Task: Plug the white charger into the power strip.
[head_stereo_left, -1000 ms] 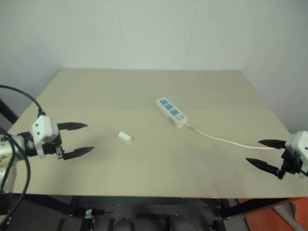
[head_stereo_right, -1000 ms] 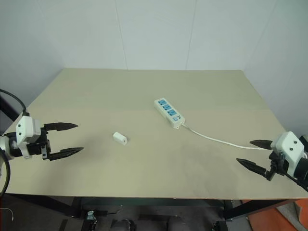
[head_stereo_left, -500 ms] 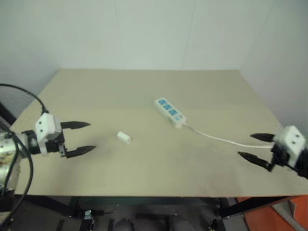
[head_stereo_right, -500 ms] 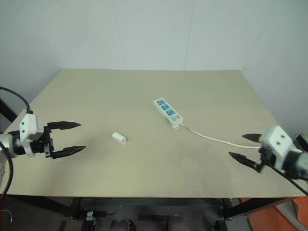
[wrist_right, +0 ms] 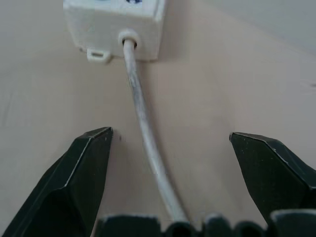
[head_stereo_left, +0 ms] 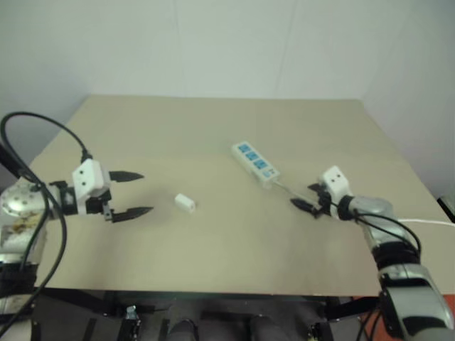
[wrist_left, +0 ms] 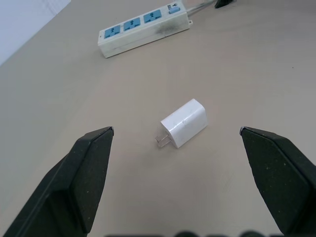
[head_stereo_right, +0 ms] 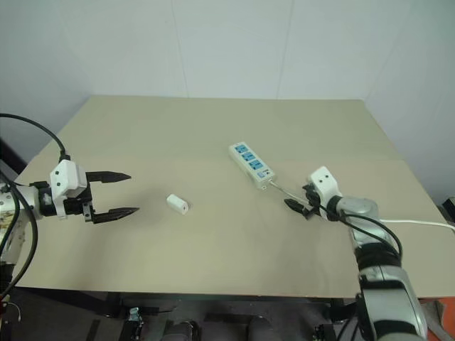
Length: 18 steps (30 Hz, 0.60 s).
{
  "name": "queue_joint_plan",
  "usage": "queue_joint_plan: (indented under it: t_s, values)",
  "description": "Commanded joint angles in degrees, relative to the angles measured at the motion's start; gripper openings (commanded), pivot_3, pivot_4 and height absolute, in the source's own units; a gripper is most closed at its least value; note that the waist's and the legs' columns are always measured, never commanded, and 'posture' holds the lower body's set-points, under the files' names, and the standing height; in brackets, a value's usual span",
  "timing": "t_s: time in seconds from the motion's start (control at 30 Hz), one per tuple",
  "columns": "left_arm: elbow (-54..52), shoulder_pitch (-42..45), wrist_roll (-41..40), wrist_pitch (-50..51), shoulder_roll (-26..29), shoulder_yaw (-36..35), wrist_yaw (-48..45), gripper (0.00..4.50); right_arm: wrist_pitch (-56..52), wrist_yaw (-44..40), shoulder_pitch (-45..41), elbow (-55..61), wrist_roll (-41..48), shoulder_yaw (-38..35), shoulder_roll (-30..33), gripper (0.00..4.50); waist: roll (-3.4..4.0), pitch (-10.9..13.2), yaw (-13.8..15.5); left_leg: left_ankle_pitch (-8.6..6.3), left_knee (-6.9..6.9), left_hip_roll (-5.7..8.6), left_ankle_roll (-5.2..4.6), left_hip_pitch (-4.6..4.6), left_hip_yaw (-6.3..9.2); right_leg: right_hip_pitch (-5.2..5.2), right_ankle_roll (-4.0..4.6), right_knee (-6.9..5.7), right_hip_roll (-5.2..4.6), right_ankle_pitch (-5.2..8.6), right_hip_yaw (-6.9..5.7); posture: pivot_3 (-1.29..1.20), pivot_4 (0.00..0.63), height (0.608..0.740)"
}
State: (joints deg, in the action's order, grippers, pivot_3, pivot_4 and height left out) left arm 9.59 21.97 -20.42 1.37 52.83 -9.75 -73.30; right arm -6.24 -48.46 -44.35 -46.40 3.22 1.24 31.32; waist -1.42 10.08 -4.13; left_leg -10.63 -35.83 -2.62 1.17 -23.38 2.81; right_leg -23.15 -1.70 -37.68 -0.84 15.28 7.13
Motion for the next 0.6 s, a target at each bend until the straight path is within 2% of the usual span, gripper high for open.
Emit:
queue_joint_plan:
  t_s: [0.03, 0.37, 0.4, 0.53, 0.6]
  values:
    - [-2.6, -2.2, -0.6, -0.5, 1.0, -2.4, 0.7, 4.50, 1.5, -2.0, -2.1, -4.3, -0.5, 0.3, -0.7, 3.56, 0.00, 0.0, -0.1, 0.00, 0.02, 0.00, 0.00, 0.03, 0.01, 0.02, 0.00, -0.02, 0.00, 0.00, -0.01, 0.00, 0.150, 0.740]
    - [-4.9, -4.7, -0.9, -0.6, 0.3, -3.3, 2.5, 4.50, 4.3, -3.4, -3.4, -5.5, -1.5, 0.9, -2.1, 0.18, -0.01, 0.0, -0.3, 0.02, -0.06, 0.00, 0.01, 0.30, 0.03, 0.15, -0.09, -0.29, 0.04, 0.05, 0.00, 0.00, 0.150, 0.740]
    - [-4.9, -4.6, -1.0, -0.6, 0.2, -3.2, 2.5, 4.50, 4.1, -3.5, -3.2, -5.0, -1.1, 0.6, -2.3, 0.01, -0.01, 0.0, -0.3, 0.02, -0.06, -0.01, 0.02, 0.30, 0.03, 0.15, -0.10, -0.29, 0.05, 0.06, 0.00, 0.00, 0.150, 0.740]
    - [-5.4, -3.2, -2.9, -0.2, -0.9, -3.8, 2.5, 4.50, 3.3, -4.6, 1.9, 5.8, 0.9, -0.5, -1.5, 0.01, -0.01, 0.0, -0.4, 0.02, -0.04, -0.04, 0.01, 0.24, 0.05, 0.09, -0.02, -0.30, 0.07, 0.02, -0.01, 0.00, 0.150, 0.740]
    - [-5.3, -2.5, -3.1, -0.2, -0.7, -3.9, 2.3, 4.50, 1.9, -6.5, 9.6, 18.9, 3.5, -2.0, 1.1, 0.01, 0.00, 0.0, -0.2, 0.02, -0.03, -0.03, 0.01, 0.12, 0.06, 0.00, -0.01, -0.28, 0.07, 0.01, -0.01, 0.00, 0.150, 0.740]
